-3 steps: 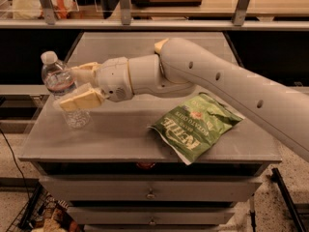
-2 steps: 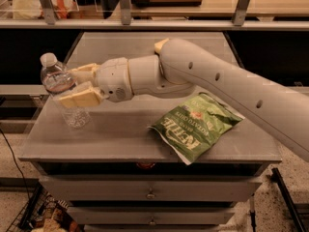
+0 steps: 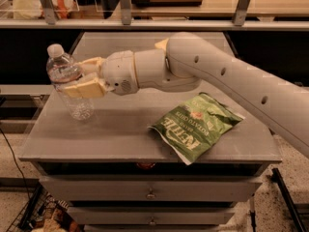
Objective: Pick water bottle
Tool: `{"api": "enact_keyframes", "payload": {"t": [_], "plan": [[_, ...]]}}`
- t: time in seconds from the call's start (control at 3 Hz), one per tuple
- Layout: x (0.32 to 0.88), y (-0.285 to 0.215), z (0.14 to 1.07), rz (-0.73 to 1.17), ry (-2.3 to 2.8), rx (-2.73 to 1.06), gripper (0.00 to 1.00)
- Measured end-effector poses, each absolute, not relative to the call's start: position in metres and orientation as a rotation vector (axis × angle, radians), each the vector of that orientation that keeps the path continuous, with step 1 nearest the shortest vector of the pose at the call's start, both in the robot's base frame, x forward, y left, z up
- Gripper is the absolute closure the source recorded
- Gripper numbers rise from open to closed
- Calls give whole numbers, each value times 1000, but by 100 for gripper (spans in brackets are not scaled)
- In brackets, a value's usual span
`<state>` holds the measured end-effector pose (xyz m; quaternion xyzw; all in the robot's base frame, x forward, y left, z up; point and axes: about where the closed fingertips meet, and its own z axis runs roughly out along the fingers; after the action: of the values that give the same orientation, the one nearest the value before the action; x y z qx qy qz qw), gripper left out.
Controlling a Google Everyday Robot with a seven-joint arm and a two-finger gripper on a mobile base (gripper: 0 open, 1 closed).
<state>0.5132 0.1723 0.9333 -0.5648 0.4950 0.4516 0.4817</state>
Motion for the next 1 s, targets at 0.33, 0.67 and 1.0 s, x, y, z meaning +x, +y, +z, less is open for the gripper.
{"api": "enact_keyframes", "payload": {"t": [0.33,0.67,1.0], "plan": [[525,161,956,1055,1197,-1390,100],[535,152,979,1006,1182,-1406,100],[548,140,1007,997,1152,-1409,100]]}}
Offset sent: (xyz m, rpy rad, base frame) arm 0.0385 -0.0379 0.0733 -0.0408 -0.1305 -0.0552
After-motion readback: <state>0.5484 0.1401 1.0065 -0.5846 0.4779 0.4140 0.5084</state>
